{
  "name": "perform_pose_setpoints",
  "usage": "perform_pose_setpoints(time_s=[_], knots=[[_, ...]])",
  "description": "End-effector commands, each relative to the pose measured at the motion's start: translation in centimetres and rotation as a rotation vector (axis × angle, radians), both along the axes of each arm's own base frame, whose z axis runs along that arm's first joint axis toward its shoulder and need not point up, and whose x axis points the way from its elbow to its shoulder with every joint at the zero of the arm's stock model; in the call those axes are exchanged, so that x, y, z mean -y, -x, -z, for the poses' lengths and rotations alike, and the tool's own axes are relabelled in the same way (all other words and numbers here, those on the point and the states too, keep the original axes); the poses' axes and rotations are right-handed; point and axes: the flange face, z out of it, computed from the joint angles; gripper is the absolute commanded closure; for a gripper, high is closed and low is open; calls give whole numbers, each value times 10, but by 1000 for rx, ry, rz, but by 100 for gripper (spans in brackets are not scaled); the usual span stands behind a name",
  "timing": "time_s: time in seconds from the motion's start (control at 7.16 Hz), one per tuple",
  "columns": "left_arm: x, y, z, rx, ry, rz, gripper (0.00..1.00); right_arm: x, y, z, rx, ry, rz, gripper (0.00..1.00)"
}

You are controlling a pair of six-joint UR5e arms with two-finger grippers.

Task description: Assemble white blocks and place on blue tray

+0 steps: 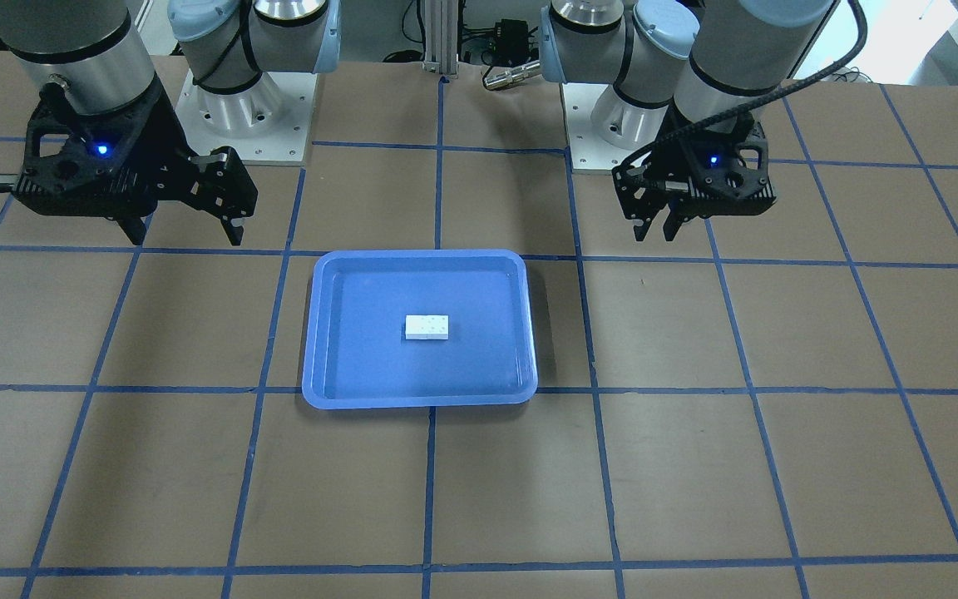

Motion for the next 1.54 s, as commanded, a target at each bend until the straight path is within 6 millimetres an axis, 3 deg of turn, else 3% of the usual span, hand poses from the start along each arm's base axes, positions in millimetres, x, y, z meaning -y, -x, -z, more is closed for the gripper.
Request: perform_pose_setpoints(time_s=[0.0,0.14,0.28,0.42,0.7,1.4], knots=[[-11,-7,-24,4,50,-15,33,0,0,1,0,-1,-1,0],[-6,-7,-27,-3,56,-16,14,0,0,1,2,-1,0,0],[2,-6,-25,-3,54,-16,9,0,0,1,2,-1,0,0],[8,-9,-47,0,78,-19,3,-1,0,-1,0,1,0,0],[29,-10,-62,-1,64,-19,0,-1,0,-1,0,1,0,0],[26,-9,-57,-5,47,7,0,-1,0,0,0,-1,0,0]])
